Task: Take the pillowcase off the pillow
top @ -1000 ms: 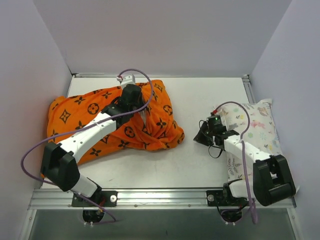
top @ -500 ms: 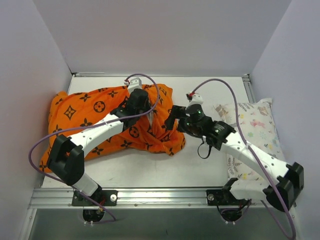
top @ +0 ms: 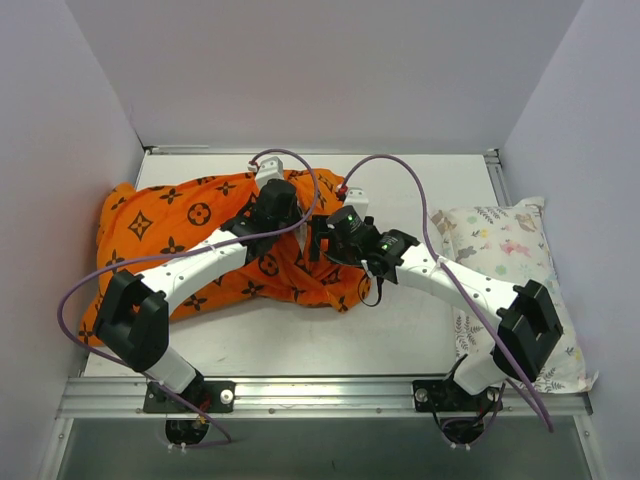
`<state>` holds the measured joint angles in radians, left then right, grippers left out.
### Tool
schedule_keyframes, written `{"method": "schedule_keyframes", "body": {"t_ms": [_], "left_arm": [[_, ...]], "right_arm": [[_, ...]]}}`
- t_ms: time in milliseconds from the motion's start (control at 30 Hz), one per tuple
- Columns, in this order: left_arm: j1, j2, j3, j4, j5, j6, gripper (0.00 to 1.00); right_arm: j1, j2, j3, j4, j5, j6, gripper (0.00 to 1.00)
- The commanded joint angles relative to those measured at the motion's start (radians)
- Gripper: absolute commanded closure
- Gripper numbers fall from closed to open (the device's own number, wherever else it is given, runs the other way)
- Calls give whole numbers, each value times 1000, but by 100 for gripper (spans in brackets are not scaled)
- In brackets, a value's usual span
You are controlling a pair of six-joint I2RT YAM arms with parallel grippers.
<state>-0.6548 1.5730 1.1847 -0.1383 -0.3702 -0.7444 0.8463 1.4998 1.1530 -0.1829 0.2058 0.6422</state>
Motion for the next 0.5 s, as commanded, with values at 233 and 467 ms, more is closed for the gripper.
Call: {"method": "schedule_keyframes", "body": {"t_ms": [233, 467], "left_arm": [[-14, -25, -8, 71, 66, -13, 100], [-12, -30, -5, 60, 63, -10, 100]], "right_arm": [[28, 7, 82, 25, 64, -13, 12], [-22, 80, 82, 3, 46, 45, 21]]}}
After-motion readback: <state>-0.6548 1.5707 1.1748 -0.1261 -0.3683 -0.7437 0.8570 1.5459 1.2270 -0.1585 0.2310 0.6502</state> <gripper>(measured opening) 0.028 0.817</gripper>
